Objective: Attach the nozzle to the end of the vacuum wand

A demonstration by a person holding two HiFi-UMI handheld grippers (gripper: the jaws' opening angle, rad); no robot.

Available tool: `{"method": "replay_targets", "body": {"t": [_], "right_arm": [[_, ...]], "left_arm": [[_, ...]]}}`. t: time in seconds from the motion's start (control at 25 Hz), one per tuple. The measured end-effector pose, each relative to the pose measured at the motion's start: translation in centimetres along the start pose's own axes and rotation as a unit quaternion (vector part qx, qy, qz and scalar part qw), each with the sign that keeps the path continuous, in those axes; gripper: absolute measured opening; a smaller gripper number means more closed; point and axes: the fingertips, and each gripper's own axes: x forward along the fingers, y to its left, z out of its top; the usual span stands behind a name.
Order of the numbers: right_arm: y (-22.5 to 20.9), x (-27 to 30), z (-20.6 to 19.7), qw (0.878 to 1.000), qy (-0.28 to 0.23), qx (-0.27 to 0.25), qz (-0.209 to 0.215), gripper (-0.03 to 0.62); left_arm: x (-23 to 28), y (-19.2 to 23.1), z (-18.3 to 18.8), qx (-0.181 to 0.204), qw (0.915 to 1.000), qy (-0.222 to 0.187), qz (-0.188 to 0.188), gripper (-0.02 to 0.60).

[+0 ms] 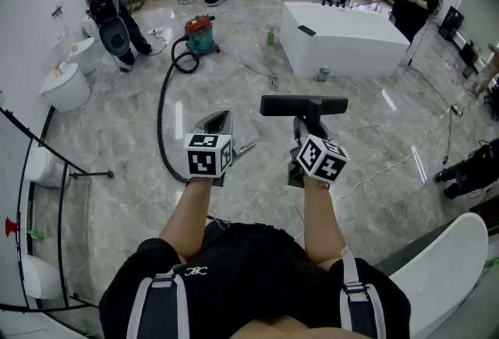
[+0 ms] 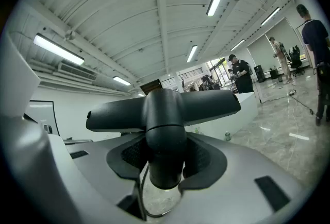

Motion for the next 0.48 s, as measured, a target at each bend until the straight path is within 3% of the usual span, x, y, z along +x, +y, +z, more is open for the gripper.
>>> {"method": "replay_targets", "body": {"t": [0.48], "right_arm": [[-3.4, 1.2, 0.6, 1.000, 0.004, 0.006, -0.007, 0.188]], "left_arm": [[3.6, -1.1, 0.0, 0.004, 1.0000, 0.009, 0.000, 0.012]]}}
